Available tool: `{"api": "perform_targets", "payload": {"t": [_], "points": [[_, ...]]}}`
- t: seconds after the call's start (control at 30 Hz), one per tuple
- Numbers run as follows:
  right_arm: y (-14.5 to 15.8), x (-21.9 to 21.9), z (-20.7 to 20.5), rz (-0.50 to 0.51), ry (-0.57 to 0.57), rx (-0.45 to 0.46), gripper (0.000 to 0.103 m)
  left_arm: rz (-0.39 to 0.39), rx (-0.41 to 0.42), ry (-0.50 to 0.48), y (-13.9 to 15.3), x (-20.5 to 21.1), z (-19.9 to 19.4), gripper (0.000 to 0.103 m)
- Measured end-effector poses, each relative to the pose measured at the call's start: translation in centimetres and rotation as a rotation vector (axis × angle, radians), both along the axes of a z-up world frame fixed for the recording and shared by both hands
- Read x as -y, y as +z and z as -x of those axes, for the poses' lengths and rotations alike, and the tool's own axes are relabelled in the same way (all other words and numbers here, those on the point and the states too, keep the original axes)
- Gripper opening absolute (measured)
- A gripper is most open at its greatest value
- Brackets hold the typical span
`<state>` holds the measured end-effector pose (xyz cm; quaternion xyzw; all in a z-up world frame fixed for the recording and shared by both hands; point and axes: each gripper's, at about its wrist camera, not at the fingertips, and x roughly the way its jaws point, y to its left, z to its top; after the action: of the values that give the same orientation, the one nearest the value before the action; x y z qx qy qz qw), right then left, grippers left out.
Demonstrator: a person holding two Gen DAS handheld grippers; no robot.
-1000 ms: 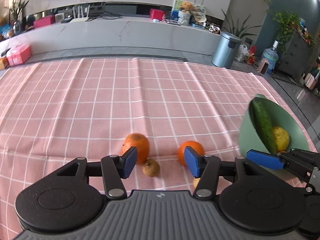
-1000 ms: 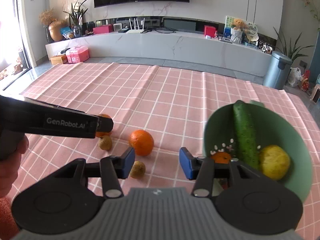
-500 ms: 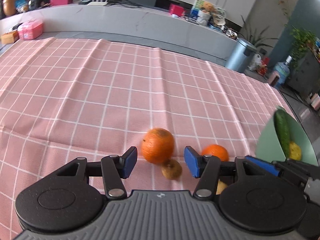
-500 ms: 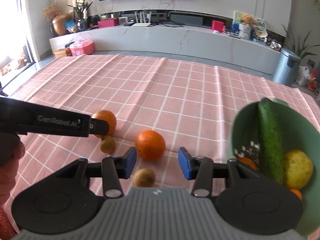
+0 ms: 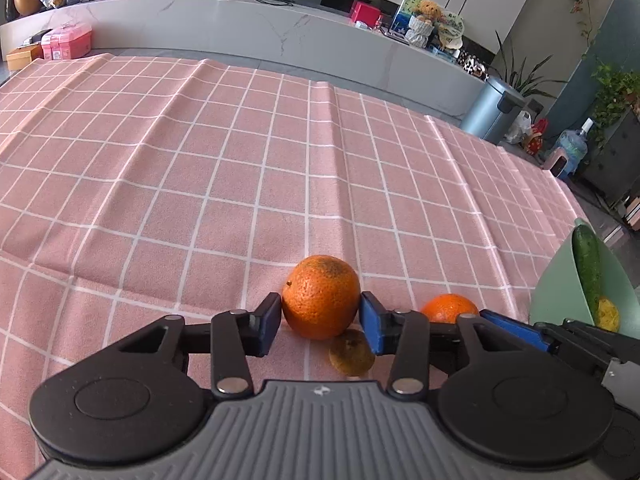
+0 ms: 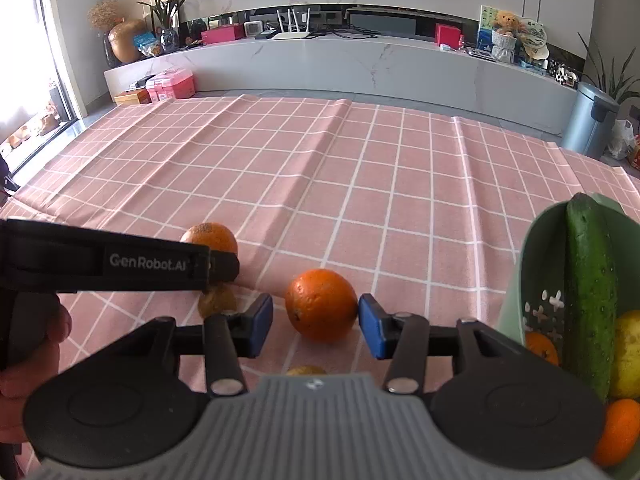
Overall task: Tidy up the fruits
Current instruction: 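Grasp the orange on the cloth with the left gripper, then carry the orange into the colander and open the left gripper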
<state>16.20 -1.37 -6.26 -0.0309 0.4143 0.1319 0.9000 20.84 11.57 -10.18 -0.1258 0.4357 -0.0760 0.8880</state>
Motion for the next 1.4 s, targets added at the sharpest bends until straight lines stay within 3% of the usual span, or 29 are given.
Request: {"api": "perform_targets", "payload": {"t": [0.17,0.4,0.67,1.03,1.4], "points": [[-0.2,0.3,-0.4,0.018,-0.02,-0.008,0.038,-0.015,0.005,-0.009,0.1,0.2,0.0,0.046],[0.1,0.3,-0.4,0.016,-0.013,-0.006,0.037,-0.013,0.009,0.005,0.3,0.0,0.2,0.045],[2.8,0.9,1.3,0.0,0.006,0.046,0.036,0.036,0.07,0.005,2.8,0.2,1.6,0.045],[8.1,5.1,5.8,-0.013,-0.015,0.138,0.036,0.153,0.112,-0.104,7.0,3.9,4.5,0.045],[10.3,12.8,9.3,0.037,-0.125,0.145,0.036,0.175,0.099,-0.272,8.6,10.1,5.5,0.045]]}}
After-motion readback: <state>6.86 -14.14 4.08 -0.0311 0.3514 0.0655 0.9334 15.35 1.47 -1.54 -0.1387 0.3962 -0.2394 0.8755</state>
